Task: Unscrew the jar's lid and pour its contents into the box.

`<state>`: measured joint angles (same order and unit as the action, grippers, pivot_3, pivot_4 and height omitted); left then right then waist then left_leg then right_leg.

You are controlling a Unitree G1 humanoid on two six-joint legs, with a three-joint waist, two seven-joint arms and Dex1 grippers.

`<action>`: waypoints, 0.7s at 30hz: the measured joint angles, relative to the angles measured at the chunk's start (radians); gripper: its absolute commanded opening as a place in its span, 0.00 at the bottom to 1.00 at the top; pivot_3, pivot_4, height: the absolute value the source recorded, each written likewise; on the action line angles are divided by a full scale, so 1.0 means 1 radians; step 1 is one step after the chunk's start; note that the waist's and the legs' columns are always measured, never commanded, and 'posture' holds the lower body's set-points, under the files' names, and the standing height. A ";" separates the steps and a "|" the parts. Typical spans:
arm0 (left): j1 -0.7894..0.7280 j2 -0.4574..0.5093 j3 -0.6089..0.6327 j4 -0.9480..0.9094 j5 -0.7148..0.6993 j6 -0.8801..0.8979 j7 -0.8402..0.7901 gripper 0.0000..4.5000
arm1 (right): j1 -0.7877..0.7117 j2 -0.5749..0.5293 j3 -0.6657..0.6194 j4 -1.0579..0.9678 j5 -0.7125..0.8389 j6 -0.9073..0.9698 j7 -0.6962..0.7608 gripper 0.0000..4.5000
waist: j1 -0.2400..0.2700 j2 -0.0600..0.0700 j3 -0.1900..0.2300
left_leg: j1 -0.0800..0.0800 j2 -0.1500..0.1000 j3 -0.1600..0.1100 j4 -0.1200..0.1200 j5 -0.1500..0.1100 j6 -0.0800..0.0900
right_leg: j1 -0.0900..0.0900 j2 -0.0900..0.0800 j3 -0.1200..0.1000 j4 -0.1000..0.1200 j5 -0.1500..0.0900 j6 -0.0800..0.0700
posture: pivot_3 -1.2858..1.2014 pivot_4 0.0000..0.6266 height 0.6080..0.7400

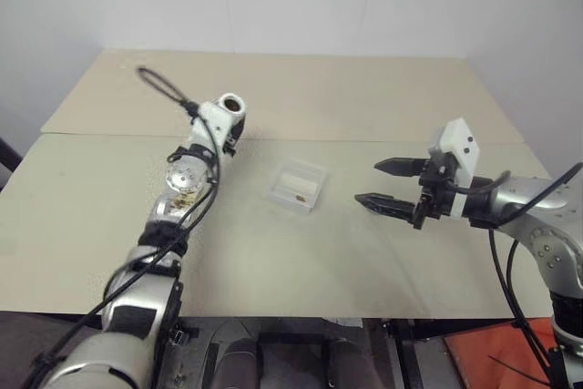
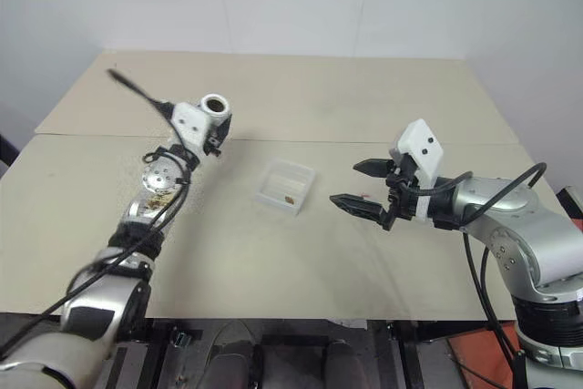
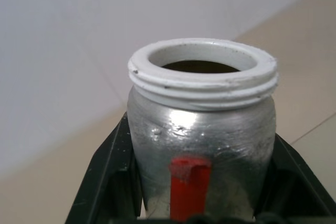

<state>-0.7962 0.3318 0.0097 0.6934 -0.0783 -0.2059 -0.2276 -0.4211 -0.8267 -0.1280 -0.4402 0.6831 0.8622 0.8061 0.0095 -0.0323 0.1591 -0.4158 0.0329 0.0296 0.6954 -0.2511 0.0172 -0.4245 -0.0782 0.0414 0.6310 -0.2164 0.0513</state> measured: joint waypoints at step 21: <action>0.318 -0.094 0.047 -0.345 -0.067 0.259 -0.051 0.88 | 0.032 0.005 -0.005 -0.030 0.040 0.000 -0.015 1.00 | 0.002 0.001 0.000 | 0.003 0.000 0.000 -0.001 0.000 0.000 | 0.003 0.000 0.001 -0.004 0.000 0.000 | 0.52 0.24 1.00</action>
<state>-0.4784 0.2381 0.0572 0.3479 -0.1457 0.0531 -0.2784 -0.3888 -0.8220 -0.1327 -0.4698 0.7228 0.8623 0.7910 0.0111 -0.0317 0.1587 -0.4124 0.0326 0.0295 0.6948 -0.2512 0.0172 -0.4218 -0.0781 0.0421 0.6271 -0.2163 0.0512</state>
